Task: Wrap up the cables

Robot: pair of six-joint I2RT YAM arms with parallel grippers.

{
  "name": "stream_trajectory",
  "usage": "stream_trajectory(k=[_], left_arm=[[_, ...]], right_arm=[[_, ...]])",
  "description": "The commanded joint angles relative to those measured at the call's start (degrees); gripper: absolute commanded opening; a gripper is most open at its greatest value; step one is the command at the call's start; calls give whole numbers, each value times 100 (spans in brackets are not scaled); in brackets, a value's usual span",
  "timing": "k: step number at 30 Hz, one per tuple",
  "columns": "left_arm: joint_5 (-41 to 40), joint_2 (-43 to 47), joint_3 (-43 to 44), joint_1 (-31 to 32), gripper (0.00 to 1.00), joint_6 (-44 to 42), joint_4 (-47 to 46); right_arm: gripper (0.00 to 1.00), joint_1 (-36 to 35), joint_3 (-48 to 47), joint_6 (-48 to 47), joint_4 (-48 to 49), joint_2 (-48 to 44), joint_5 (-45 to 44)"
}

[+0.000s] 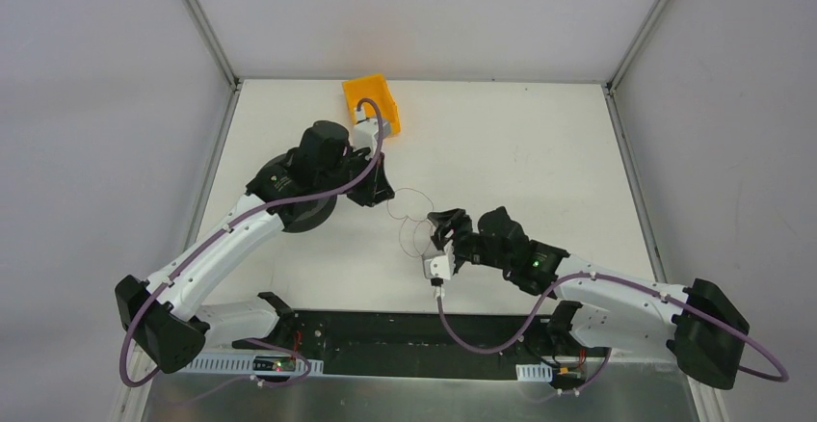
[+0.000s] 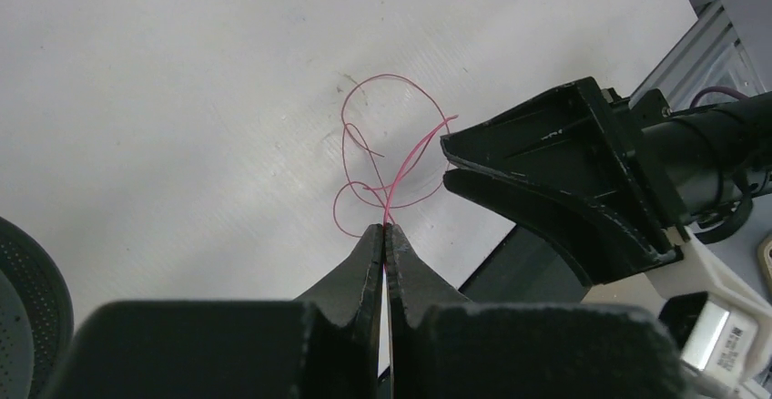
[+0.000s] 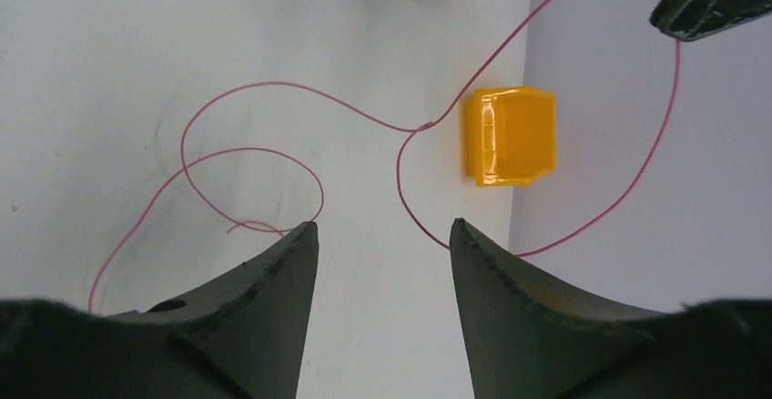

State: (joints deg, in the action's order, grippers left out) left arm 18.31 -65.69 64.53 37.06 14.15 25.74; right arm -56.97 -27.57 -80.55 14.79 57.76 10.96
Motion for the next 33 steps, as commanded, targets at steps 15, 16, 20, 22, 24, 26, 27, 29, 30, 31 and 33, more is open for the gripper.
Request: stream_trajectory(k=[15,16,20,22,24,26,27,29,30,31,33], left_arm=[[707,77,195,-122,0,105,364],[717,79,192,-147,0,110,397],[744,21,236,-267,0,144,507],[801,-75,322,-387,0,151,610],[867,-179,416,-497,0,145,706],[876,-265,510,-603,2,134,761],[874,-311,565,-661,6,132,784],[876,-388,669,-745,13,88,809],[864,-432,719,-762,15,35,824],[839,-475,765,-777,15,-16,843],[723,-552,824,-787,15,-93,862]], right_arm=[[37,-245,-804,-2093,-560,819,-1296],[29,-250,-796,-2124,-516,838,-1306],[0,-271,-804,-1998,-590,743,-1207],[0,-289,-885,-1851,-829,653,-1159],[0,-296,-945,-1579,-962,540,-962],[0,-293,-1027,-1292,-1136,429,-800],[0,-289,-1107,-1172,-1300,395,-730],[0,-296,-1285,-838,-1727,346,-614],[0,-297,-1343,-702,-1886,323,-556],[0,-296,-1365,-532,-1967,302,-500],[0,-292,-1388,-250,-2013,246,-363]])
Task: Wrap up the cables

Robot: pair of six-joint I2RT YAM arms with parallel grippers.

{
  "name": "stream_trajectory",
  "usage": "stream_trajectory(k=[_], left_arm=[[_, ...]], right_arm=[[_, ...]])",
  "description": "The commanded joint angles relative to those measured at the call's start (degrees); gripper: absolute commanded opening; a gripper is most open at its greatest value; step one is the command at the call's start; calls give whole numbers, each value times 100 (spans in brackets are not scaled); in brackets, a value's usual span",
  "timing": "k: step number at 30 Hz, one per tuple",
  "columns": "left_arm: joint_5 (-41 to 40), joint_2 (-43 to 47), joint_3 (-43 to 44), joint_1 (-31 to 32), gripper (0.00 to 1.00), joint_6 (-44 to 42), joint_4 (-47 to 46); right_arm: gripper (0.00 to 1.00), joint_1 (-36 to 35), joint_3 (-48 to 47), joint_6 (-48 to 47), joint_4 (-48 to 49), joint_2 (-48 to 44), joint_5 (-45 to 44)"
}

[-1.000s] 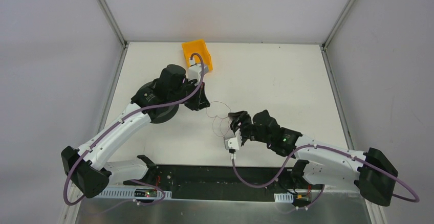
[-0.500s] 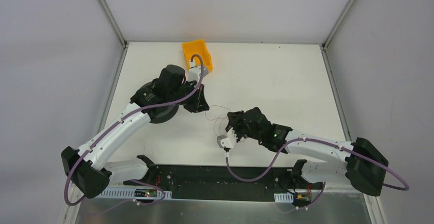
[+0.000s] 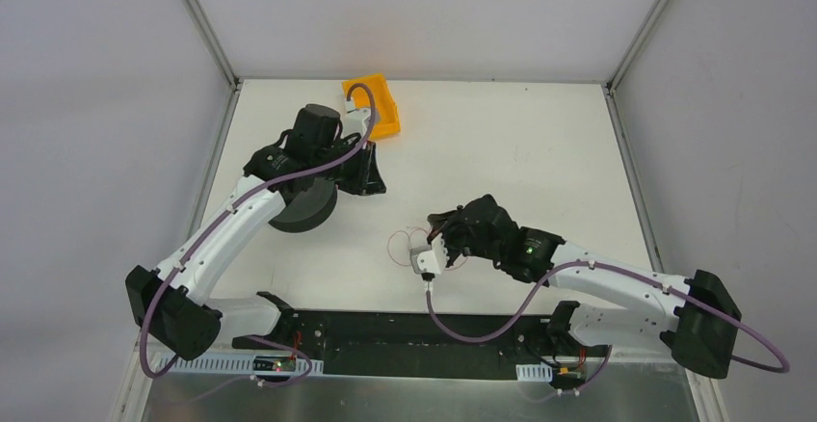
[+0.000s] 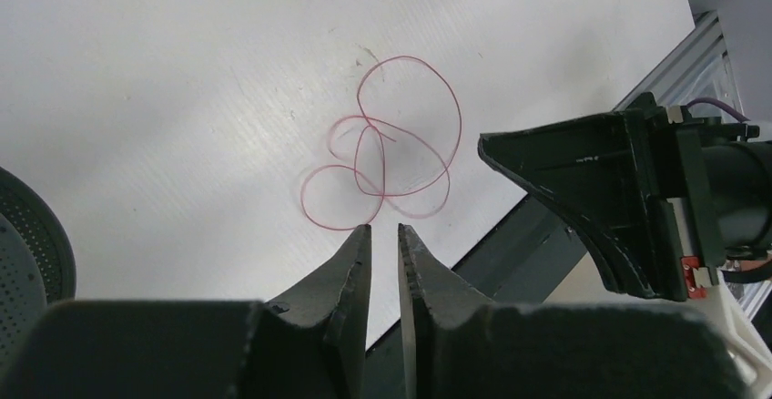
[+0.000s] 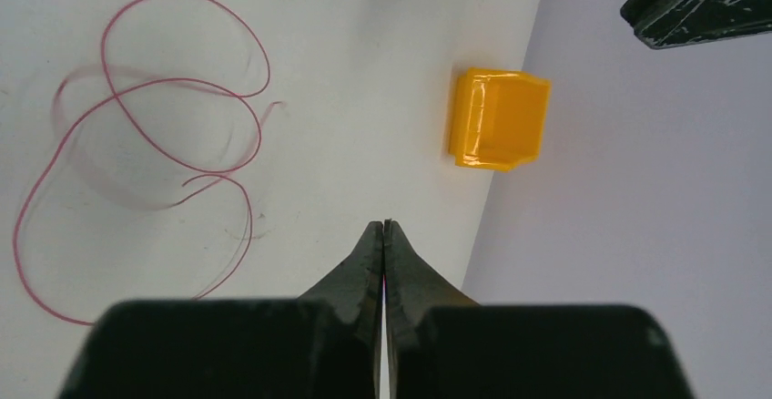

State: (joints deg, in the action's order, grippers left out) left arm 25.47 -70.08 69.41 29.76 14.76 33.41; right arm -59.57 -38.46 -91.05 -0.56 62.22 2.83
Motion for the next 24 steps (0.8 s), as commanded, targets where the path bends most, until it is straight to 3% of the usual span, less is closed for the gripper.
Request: stream_trajectory(k=[1,4,7,9,11,13,15,21,24], left_arm=[[-50,-141,356,-65,16,-177,103],[-163,-196,328,-62,18,-242,113],[-421,-319,201,-64,20,-261,120],[-621,-362,59,-66,21,-181,112],[-971,-321,-87,-63,22,-72,113],[-1371,-213,-243,-95,24,39,113],[-1791,-41,-387,-156,24,42,105],[-2899,807,-899,-274,27,-49,-35],[-3237,1216,-1157,-282,29,-78,-186]], right_arm=[[0,-23,-309,958,-495,-222,510],[0,4,-407,1609,-427,-193,571],[0,77,-252,2922,480,-76,561],[11,145,16,4458,1489,66,296],[19,151,49,6528,2165,255,-615],[24,162,-140,8025,2103,498,-1619],[25,166,-319,8912,1714,787,-2115],[26,470,-369,10774,921,1161,-2486],[33,672,-337,11868,217,1083,-2609]])
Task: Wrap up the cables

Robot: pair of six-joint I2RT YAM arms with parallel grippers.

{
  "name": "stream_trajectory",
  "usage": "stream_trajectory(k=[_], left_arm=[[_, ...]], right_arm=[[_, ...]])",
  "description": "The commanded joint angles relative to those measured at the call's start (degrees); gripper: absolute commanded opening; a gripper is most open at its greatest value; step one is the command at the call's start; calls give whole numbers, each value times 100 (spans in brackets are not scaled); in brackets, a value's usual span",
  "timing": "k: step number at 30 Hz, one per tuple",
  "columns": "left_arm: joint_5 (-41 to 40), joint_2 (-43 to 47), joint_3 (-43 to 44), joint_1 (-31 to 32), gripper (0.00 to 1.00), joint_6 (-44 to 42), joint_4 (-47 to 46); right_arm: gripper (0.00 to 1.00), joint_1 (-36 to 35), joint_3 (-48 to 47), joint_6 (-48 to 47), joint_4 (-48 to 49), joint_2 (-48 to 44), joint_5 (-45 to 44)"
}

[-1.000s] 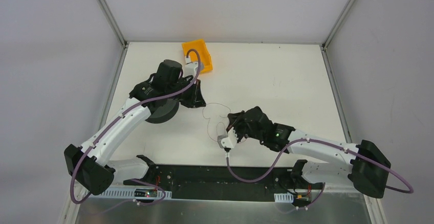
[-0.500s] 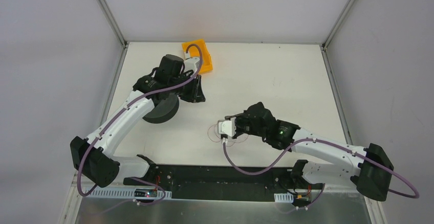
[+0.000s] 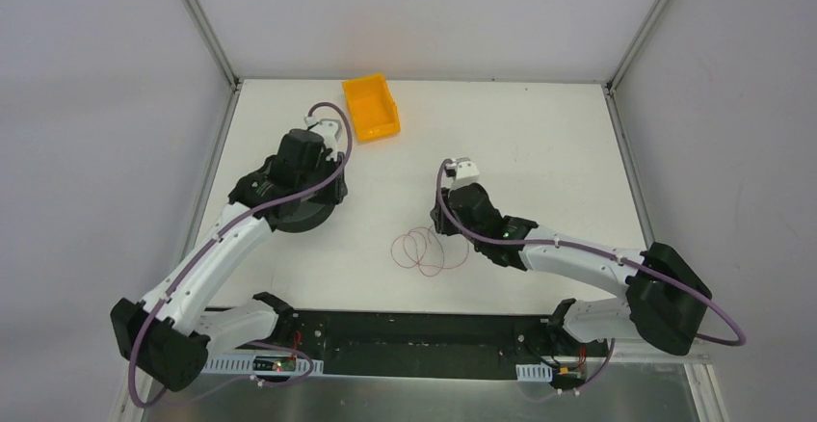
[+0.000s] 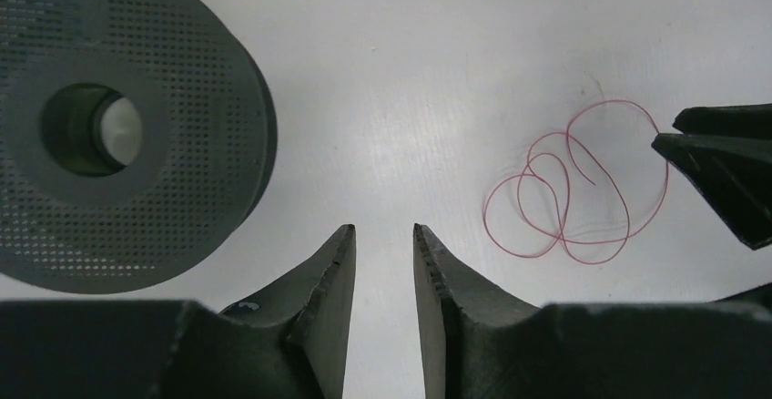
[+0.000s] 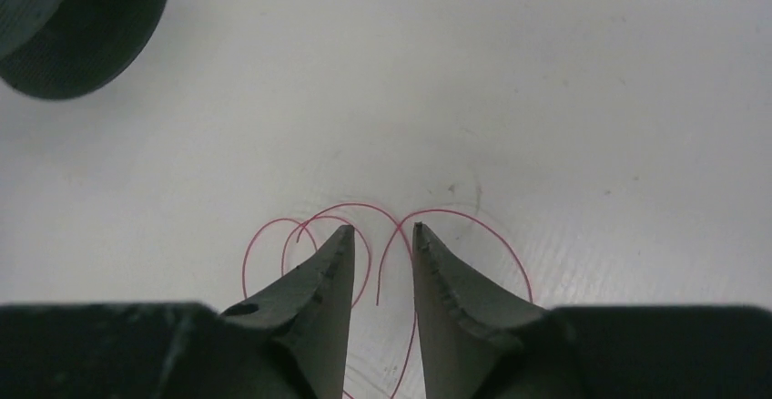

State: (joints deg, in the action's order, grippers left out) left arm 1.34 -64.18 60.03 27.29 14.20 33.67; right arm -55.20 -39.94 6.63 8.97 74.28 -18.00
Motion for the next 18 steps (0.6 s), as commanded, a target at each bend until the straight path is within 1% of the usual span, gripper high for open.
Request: stream_trajectory(k=[1,3,6,11,18], left_arm=[[-904,748,-308,-40,30,-20,-257],[-1018,946,-442,-44,31,-5,-353],[-999,1056,-533,-43,32,-8,-448],[-869,998,-499,-42,35,4,-449],[-847,1080,-519,-46,35,9,-449]], right_arm=[[34,292,-172,2344,-852,-132,-440],[35,346,-128,2566,-1109,-111,-149],[36,351,-158,2804,-1426,-10,66],[42,374,-76,3039,-1397,167,511],[40,370,40,3126,-1284,506,755]])
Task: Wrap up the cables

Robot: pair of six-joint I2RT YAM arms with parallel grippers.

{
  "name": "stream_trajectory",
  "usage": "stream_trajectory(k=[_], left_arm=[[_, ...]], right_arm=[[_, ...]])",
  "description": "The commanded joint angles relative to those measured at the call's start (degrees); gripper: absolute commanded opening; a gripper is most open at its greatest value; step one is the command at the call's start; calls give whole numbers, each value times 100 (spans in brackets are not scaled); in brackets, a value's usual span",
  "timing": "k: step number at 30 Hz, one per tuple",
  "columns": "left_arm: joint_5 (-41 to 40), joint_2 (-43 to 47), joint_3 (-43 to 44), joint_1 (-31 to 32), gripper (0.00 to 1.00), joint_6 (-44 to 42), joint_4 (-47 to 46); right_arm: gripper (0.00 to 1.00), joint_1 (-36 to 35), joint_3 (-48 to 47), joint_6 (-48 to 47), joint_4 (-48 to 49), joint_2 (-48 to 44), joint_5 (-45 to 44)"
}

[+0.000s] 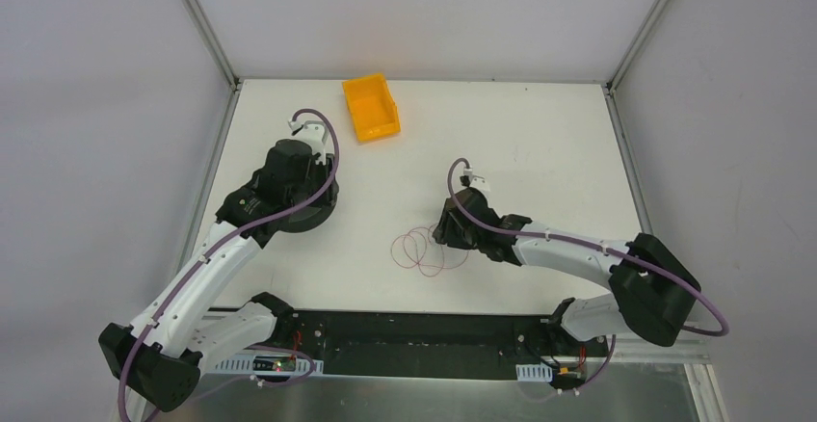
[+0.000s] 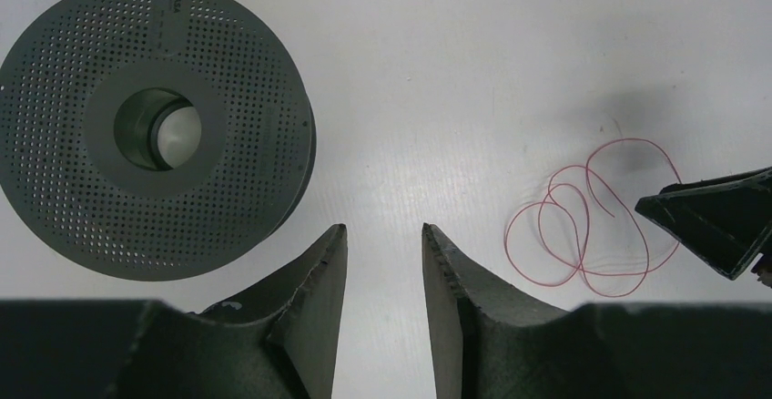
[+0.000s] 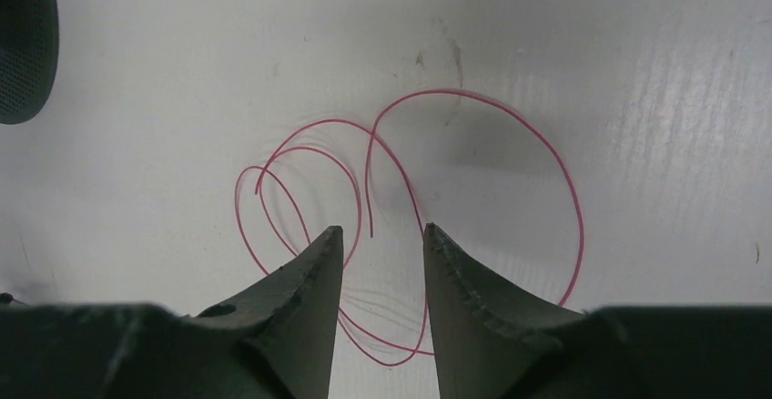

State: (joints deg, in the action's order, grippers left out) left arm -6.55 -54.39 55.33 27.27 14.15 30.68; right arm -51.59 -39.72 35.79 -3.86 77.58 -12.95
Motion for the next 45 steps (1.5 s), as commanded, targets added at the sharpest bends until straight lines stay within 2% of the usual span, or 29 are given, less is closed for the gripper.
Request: stream_trajectory(k=[1,14,16,18,19,23,28,31,35,38,45], left_arm=[[-72,115,-48,-38,35,9,-150],[161,140,-56,-41,36,176,-150],[250,148,-38,-34,36,220,-151],[380,139,-18,-40,36,280,-150],[458,127,5,-40,36,296,-150],[1217,12,173,-44,38,154,-150],[2597,-297,528,-46,42,-648,-175],[3404,-561,796,-46,44,-954,-207],[4575,-792,996,-46,47,-1167,-533],[5149,-944,1103,-43,49,-1070,-768],[5725,-1454,1076,-37,50,-709,-1047]], right_arm=[[40,16,25,235,-39,219,235],[32,-147,-89,493,-196,739,188],[23,-149,-97,516,-209,713,82],[5,-145,-113,441,-207,605,-120],[0,-149,-114,326,-156,525,-185],[0,-149,-98,-1018,328,-164,71],[0,-149,-85,-2702,636,-1188,530],[0,-140,-51,-3350,681,-1718,784],[0,-136,-7,-3878,790,-2174,1205],[0,-138,24,-3945,872,-2371,1234],[0,-163,232,-3925,1245,-2624,1543]])
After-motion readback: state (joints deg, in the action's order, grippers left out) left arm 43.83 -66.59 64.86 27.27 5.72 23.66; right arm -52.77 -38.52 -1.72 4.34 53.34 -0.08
